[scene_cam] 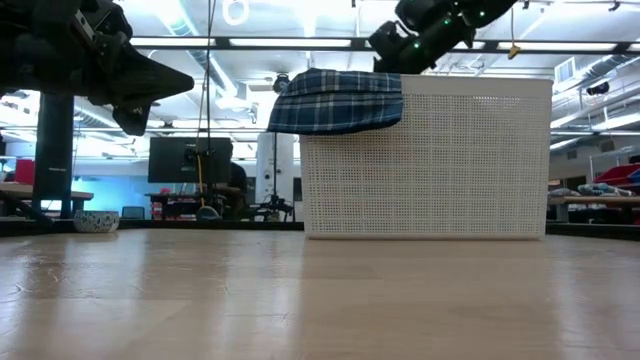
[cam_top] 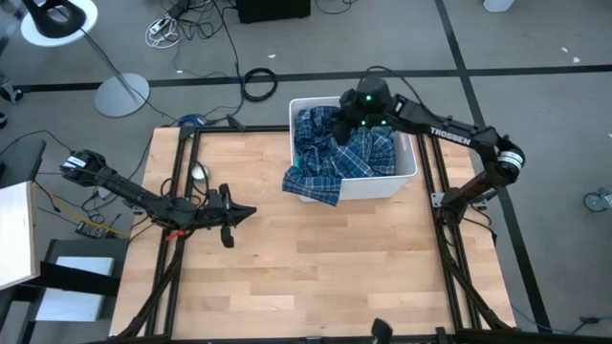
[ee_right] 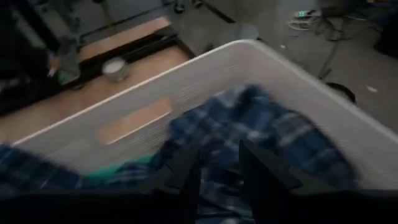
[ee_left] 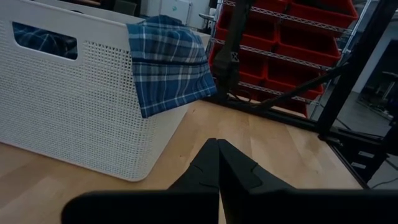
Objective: Sort clothes
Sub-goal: Put the blue shirt into the white bin
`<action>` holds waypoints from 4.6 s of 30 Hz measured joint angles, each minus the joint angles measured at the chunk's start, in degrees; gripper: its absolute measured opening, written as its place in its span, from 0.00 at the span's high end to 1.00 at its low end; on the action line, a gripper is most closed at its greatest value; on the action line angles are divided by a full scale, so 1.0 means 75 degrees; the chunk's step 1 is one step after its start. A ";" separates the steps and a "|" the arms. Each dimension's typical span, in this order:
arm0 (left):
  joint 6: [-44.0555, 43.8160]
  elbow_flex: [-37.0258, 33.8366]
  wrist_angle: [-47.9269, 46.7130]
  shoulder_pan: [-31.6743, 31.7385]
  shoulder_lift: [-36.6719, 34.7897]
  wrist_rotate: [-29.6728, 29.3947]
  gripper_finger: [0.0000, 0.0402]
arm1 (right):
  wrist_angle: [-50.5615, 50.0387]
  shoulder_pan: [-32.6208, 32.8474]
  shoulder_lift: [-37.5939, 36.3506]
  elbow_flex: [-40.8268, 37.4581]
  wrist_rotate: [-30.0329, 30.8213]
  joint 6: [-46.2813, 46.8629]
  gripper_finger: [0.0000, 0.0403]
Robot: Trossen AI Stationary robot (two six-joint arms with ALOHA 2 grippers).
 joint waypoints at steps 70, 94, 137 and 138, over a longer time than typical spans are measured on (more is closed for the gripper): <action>-0.0133 -0.0001 -0.0056 0.0000 0.0000 -0.0003 1.00 | -0.2016 0.2668 -0.0444 -0.0003 0.0050 -0.1057 0.72; -0.0140 0.0000 -0.0018 0.0000 -0.0001 -0.0003 1.00 | -0.1933 0.2799 -0.0538 0.0000 0.0703 -0.1261 0.99; -0.0169 0.0000 -0.0110 0.0000 -0.0001 -0.0001 1.00 | -0.1656 0.0197 0.2363 -0.0289 0.1677 0.0879 0.58; -0.0164 0.0000 -0.0117 0.0000 0.0001 0.0003 1.00 | -0.1695 0.0200 0.2249 -0.0308 0.1621 0.0875 0.56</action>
